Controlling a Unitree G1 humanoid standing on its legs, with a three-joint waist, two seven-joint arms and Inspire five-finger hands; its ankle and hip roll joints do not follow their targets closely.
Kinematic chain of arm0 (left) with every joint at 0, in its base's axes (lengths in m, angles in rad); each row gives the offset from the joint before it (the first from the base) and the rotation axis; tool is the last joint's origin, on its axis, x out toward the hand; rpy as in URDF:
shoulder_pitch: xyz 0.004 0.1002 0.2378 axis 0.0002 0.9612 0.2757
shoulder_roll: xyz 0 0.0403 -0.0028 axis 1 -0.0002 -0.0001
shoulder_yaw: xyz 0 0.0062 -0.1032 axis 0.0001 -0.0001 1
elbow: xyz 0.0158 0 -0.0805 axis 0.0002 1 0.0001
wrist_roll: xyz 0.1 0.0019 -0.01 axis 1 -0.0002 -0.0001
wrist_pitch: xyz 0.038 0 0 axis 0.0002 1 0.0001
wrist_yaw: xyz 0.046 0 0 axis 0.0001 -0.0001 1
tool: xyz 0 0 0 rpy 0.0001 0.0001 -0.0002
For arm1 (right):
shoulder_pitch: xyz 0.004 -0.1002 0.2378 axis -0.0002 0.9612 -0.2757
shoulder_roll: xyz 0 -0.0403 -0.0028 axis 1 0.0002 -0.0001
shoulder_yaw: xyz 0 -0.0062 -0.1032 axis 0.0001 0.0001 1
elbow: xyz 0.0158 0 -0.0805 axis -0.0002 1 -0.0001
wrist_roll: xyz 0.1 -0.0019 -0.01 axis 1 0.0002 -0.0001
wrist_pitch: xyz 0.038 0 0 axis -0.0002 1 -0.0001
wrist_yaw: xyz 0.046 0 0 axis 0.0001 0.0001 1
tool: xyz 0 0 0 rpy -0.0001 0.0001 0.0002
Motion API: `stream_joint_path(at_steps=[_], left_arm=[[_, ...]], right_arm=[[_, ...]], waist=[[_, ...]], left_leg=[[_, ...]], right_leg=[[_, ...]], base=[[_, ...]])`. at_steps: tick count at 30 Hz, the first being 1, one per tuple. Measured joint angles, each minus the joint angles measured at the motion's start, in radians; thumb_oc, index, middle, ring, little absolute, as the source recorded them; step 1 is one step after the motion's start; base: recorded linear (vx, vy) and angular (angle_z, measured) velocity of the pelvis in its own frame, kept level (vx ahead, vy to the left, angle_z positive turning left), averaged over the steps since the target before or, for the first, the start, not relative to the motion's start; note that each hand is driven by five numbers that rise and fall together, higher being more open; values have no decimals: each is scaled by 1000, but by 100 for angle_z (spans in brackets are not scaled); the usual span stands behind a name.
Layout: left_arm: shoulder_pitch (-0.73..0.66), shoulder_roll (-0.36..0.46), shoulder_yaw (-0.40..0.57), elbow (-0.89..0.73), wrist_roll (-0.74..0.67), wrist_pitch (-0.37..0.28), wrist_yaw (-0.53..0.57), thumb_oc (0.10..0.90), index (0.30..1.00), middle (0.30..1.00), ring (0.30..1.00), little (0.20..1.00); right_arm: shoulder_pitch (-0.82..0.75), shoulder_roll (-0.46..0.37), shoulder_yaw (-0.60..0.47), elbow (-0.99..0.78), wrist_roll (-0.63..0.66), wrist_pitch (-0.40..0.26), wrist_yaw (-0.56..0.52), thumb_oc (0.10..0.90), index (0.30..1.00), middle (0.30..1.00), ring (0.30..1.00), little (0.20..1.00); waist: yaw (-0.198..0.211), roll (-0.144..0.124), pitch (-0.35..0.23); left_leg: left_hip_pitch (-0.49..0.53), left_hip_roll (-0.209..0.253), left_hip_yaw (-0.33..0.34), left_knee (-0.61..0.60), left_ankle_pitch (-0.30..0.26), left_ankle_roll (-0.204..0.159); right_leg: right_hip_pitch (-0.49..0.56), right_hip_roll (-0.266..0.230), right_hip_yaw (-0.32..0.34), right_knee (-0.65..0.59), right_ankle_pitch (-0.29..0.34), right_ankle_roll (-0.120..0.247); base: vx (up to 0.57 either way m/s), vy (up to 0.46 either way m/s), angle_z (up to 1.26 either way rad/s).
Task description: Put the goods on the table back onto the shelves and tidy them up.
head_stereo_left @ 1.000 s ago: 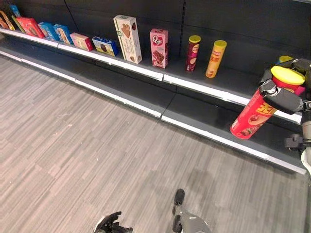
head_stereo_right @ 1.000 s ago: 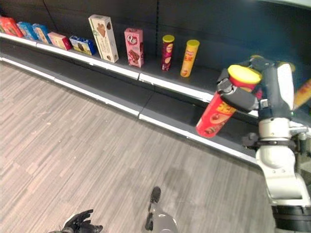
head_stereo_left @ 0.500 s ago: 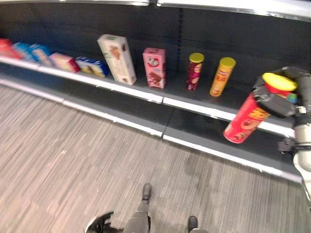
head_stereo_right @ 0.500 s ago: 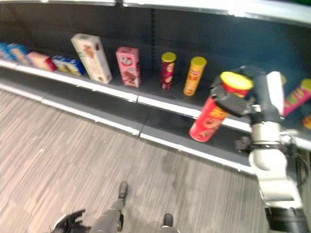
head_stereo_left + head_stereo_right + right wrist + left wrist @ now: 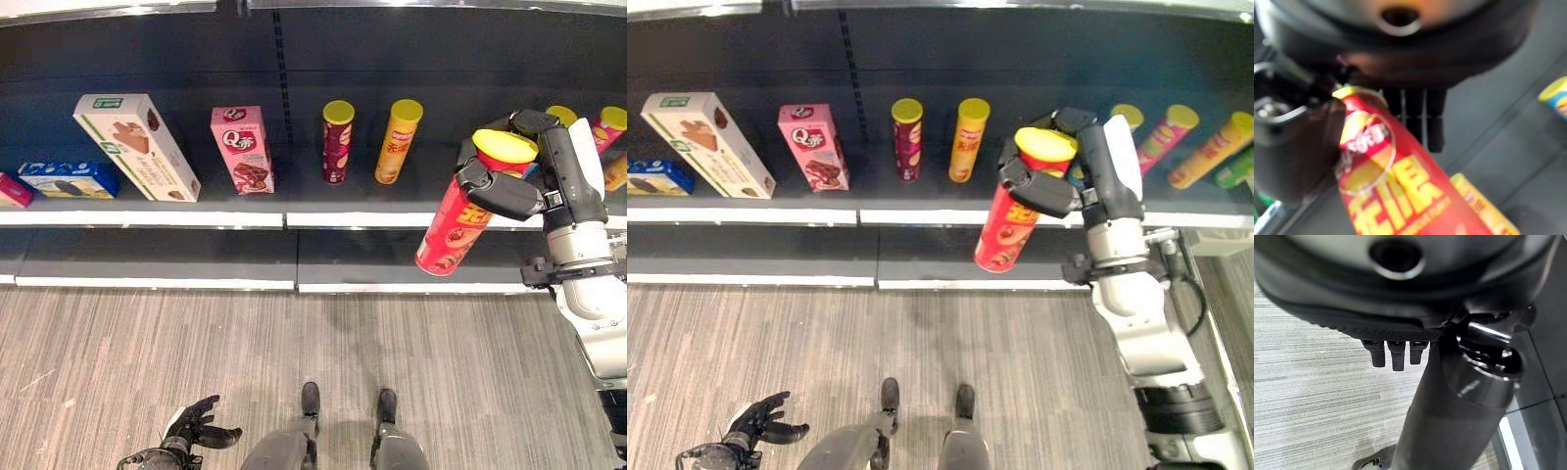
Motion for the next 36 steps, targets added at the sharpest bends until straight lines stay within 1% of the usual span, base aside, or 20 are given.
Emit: stream_joint_path(at_steps=[4, 5, 9, 11, 13, 14, 16, 18, 19, 20, 21, 22, 23, 24, 25, 26, 27, 28, 31, 36], left_arm=[[10, -1, 4, -13, -1, 0, 1, 800, 900, 900, 900, 900], [16, -6, 4, -18, -1, 0, 2, 800, 900, 900, 900, 900], [45, -12, 2, -62, -2, -1, -5, 800, 900, 900, 900, 900], [24, -21, 0, -61, -9, 0, -6, 800, 900, 900, 900, 900], [-27, -34, -4, -56, -11, -1, -5, 800, 900, 900, 900, 900], [-60, -37, -2, -54, -11, -1, 1, 800, 900, 900, 900, 900], [-92, -33, 3, -61, -13, -1, 11, 800, 900, 900, 900, 900], [-96, -23, 7, -86, -16, -7, 20, 800, 900, 900, 900, 900], [-84, -31, 12, -124, -23, -9, 23, 800, 900, 900, 900, 900], [-69, -33, 14, -153, -31, -16, 18, 800, 900, 900, 900, 900], [-78, -34, 14, -170, -41, -20, 19, 800, 900, 900, 900, 900], [-80, -34, 8, -192, -50, -19, 19, 800, 900, 900, 900, 900], [-73, -31, 1, -189, -45, -21, 18, 800, 900, 900, 900, 900], [-65, -32, -14, -190, -46, -14, 19, 800, 900, 900, 900, 900], [-35, -33, -30, -196, -47, -1, 18, 800, 900, 900, 900, 900], [-3, -32, -47, -208, -49, 0, 17, 800, 900, 900, 900, 900], [-2, -40, -54, -198, -49, -3, 14, 800, 900, 900, 900, 900], [-36, -46, -53, -152, -49, -7, 15, 800, 900, 900, 900, 900], [-79, -19, -41, -137, -50, -21, 19, 800, 900, 900, 900, 900], [-105, 1, -7, -123, -50, -41, 43, 800, 900, 900, 900, 900]], right_arm=[[0, 0, 8, 8, 0, 0, 0, 400, 300, 300, 300, 300], [-1, 0, 9, 10, 0, 0, 1, 400, 300, 300, 300, 300], [-31, -13, 16, 20, 0, 2, 0, 400, 300, 300, 300, 300], [-69, -28, 23, 54, 0, -7, -5, 400, 300, 300, 300, 300], [-112, -48, 17, 83, 1, -5, -9, 400, 300, 300, 300, 300], [-113, -60, 8, 80, 0, -2, -11, 400, 300, 300, 300, 300], [-85, -69, 8, 74, 0, 4, -5, 400, 300, 300, 300, 300], [-31, -61, -1, 51, -1, 6, -5, 400, 300, 300, 300, 300], [27, -64, -12, 35, -5, 8, -2, 400, 300, 300, 300, 300], [29, -54, -23, 36, -7, 6, -7, 400, 300, 300, 300, 300], [37, -55, -48, 36, -14, 7, -8, 400, 300, 300, 300, 300], [63, -57, -96, 23, -26, 7, -8, 400, 300, 300, 300, 300], [72, -46, -135, 14, -30, 7, -18, 400, 300, 300, 300, 300], [64, -44, -157, 16, -31, 9, -26, 400, 300, 300, 300, 300], [31, -32, -161, 15, -32, 14, -28, 400, 300, 300, 300, 300], [-6, -21, -157, 7, -31, 6, -44, 400, 300, 300, 300, 300], [-37, -19, -158, 9, -30, -7, -65, 400, 300, 300, 300, 300], [-64, -14, -157, 14, -29, -7, -88, 400, 300, 300, 300, 300], [-99, -28, -116, 21, -31, -7, -90, 400, 300, 300, 300, 300], [-165, -33, -34, 29, -79, 2, -92, 400, 300, 300, 300, 300]], waist=[[2, -33, 20], [2, -35, 22], [3, -24, 25], [-15, 1, 29], [-22, 58, 58], [-30, 80, 70], [-49, 80, 71], [-50, 67, 78], [-50, 70, 80], [-47, 69, 83], [-53, 57, 92], [-43, 32, 106], [-25, 14, 114], [-15, 5, 118], [1, 13, 116], [6, 19, 119], [-3, 34, 125], [-22, 59, 126], [-27, 61, 128], [10, 84, 142]], left_leg=[[21, 7, 12, 0, -18, -45], [29, 16, 10, 0, -22, -62], [33, 72, 21, 0, -33, -96], [31, 104, 7, 0, -43, -110], [18, 141, -3, 4, -64, -103], [9, 142, -28, 14, -64, -101], [20, 122, -66, 13, -74, -114], [51, 120, -104, 26, -88, -159], [44, 151, -157, 106, -126, -185], [-43, 176, -162, 266, -139, -223], [-180, 173, -160, 484, -132, -238], [-302, 169, -146, 646, -153, -206], [-326, 137, -129, 552, -194, -169], [-301, 112, -115, 400, -195, -148], [-261, 104, -103, 231, -168, -127], [-246, 76, -106, 169, -122, -133], [-235, 56, -105, 174, -64, -136], [-215, 67, -110, 151, 14, -94], [-209, 44, -92, 99, 30, -80], [-209, 24, -80, 76, 36, -75]], right_leg=[[8, 8, -50, -56, 128, -9], [15, 21, -50, -56, 148, -35], [6, 77, -80, -50, 147, -41], [-7, 90, -63, -24, 133, -28], [-103, 102, 2, 112, 56, 7], [-132, 72, 43, 87, 58, 12], [-125, 5, 96, -5, 80, 2], [-73, -10, 73, -37, 93, 9], [-24, 32, 34, -13, 137, -70], [-30, 49, 8, 17, 110, -97], [-45, 50, -28, 54, 83, -125], [-45, 53, -44, 57, 69, -141], [-35, 67, -41, 35, 72, -149], [-22, 77, -46, 11, 75, -150], [-23, 114, -21, 14, 71, -144], [-24, 141, -17, 19, 68, -148], [-25, 165, -15, 30, 50, -169], [-52, 183, -13, 76, 13, -164], [-114, 152, 2, 147, -38, -142], [-124, 130, 6, 144, -39, -126]], base=[[117, -17, -7], [107, -42, -11], [125, -89, -20], [280, -204, -3], [270, -163, 5], [363, -206, 26], [380, -268, 61], [172, -239, 93], [-11, -199, 106], [-7, -205, 114], [37, 14, 68], [59, 46, 60], [21, 85, 21], [-60, 72, -38], [-90, 101, -77], [-79, 100, -89], [-58, 67, -64], [-76, 90, -30], [-41, 82, -17], [6, 13, -6]])
